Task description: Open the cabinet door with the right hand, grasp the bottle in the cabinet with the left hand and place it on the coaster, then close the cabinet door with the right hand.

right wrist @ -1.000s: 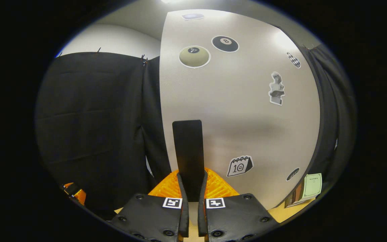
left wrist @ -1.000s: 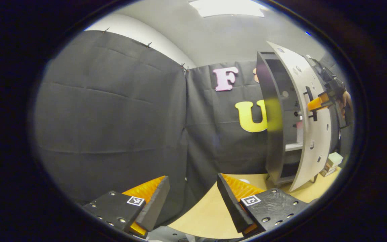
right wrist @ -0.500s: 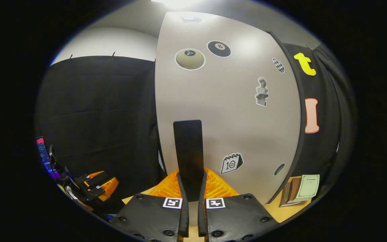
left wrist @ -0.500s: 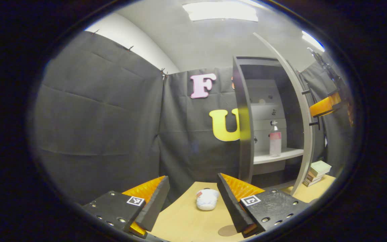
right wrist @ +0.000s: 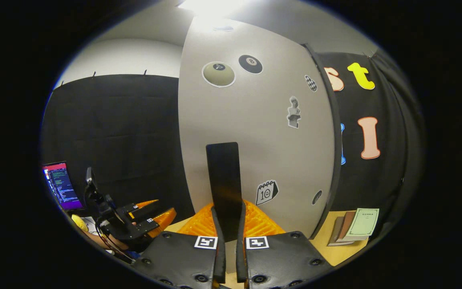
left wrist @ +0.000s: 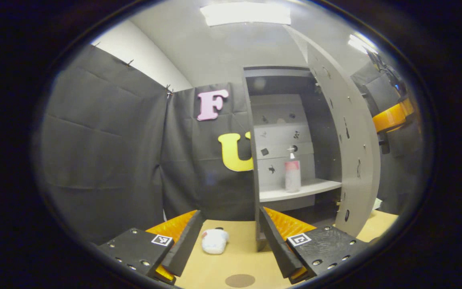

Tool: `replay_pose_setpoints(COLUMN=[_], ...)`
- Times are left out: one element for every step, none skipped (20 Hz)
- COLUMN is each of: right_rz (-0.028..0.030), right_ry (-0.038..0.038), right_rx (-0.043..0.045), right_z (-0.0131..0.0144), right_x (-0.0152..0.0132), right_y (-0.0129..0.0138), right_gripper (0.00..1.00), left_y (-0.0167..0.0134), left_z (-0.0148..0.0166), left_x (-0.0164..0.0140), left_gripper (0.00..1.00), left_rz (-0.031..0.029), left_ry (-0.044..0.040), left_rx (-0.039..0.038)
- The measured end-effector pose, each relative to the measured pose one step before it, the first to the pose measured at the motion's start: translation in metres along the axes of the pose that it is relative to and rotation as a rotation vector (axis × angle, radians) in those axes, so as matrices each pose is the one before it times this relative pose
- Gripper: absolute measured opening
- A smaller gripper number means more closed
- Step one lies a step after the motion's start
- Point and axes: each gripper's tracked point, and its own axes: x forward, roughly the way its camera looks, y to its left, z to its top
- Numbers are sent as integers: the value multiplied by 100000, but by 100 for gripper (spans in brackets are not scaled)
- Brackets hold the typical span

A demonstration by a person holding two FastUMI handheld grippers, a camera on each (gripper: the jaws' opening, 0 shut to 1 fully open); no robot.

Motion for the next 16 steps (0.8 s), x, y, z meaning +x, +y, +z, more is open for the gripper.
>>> replay_pose_setpoints(right_rz=[-144, -343, -355, -374, -457, -572, -698, -396, -462, -812, -1143, -1239, -1516, -2105, -1941, -2641], right_ry=[-407, -493, -647, -415, -500, -187, -285, -319, -82, -185, -205, -180, -90, 1, -575, 294], right_rx=[-231, -72, -389, -959, -890, -562, -592, -476, -53, 205, -309, -341, -376, -730, -1317, -1506], right_z=[42, 73, 84, 59, 85, -69, -2, 135, 60, 54, 24, 46, -43, -80, 207, -120], right_x=[-105, -354, -302, -178, -121, -44, -197, -676, -637, -752, -516, -339, -257, -398, -509, -343], right_y=[-202, -80, -139, -209, -251, -245, -211, -192, -259, -426, -624, -1002, -744, -585, -675, -943], right_gripper=[10, 10, 10, 10, 12, 12, 12, 12, 13, 13, 12, 12, 12, 13, 13, 13], left_y=[-1262, -998, -1113, -932, -820, -706, -765, -538, -544, -688, -622, -682, -668, -771, -807, -690], left_z=[5, -203, -20, -145, -76, 78, 30, 5, 119, 80, 193, 36, 149, 2, 87, 101], left_x=[203, 86, 206, -19, 69, 123, 270, 243, 238, 300, 102, 147, 143, 131, 176, 18], left_gripper=[87, 88, 89, 88, 88, 87, 87, 87, 87, 87, 87, 87, 87, 87, 88, 87], left_rz=[-1437, -1193, -1129, -1054, -870, -750, -788, -594, -515, -367, -473, -452, -480, -605, -706, -602], left_ry=[-37, -101, 115, 395, 393, 296, 252, 31, -169, -276, -265, -286, -162, 78, -174, -316], left_rx=[390, 336, 419, 253, -55, -424, -726, -727, -529, -277, -58, 40, -24, -439, -763, -660])
